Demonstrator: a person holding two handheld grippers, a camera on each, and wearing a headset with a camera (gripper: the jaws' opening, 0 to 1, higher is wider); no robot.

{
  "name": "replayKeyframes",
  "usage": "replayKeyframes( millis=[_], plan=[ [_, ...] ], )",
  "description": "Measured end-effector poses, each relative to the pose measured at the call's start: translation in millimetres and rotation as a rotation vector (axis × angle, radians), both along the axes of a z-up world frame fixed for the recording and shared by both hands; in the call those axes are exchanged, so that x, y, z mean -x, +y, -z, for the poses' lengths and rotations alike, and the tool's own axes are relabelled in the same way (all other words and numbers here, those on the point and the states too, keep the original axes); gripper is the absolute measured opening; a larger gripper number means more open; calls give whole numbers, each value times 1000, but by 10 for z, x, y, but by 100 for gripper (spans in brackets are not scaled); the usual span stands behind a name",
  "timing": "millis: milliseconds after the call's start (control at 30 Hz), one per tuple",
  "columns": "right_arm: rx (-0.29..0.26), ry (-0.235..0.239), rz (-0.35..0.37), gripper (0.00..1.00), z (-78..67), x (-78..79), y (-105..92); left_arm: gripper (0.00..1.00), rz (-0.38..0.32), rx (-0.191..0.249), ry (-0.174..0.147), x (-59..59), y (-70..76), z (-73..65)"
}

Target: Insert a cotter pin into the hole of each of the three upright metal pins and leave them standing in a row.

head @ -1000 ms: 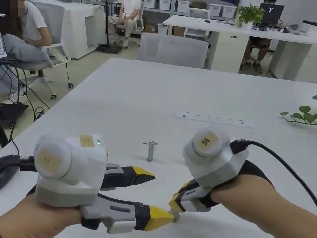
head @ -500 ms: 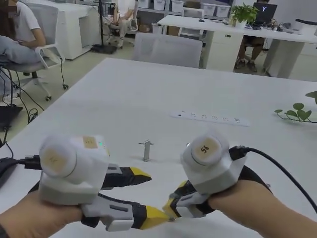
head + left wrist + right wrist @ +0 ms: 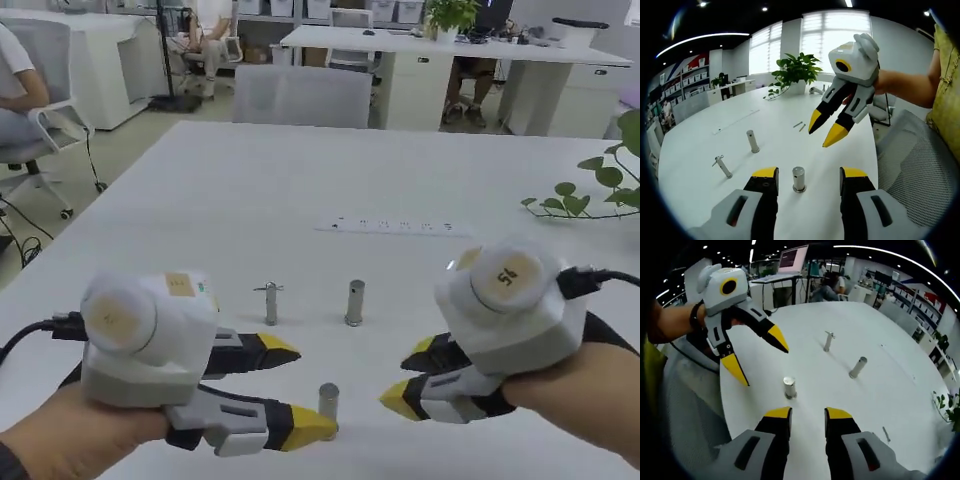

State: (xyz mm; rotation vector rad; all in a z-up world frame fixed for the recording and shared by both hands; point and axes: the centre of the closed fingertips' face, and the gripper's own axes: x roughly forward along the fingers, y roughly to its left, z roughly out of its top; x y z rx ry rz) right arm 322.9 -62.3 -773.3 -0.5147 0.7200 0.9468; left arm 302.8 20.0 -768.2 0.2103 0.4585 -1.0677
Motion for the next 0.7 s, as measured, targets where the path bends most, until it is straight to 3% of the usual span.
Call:
replayKeyframes(
  millis=[233, 433, 567, 667, 700],
  plan=[
    [35, -40, 88, 26, -109, -128, -694, 47, 3, -21, 11, -22, -52, 32],
    [95, -69, 162, 25, -167, -476, -1296, 46, -6, -34, 8, -18, -67, 38],
    [126, -67, 146, 19, -127, -676, -1459, 45, -15, -33, 8, -5, -61, 21],
    [190, -47, 69, 17, 1, -771, -1485, 45, -26, -39, 8, 9, -43, 3],
    [212, -20, 33, 16, 75, -780, -1468, 45, -30, -39, 8, 13, -35, -7]
  ],
)
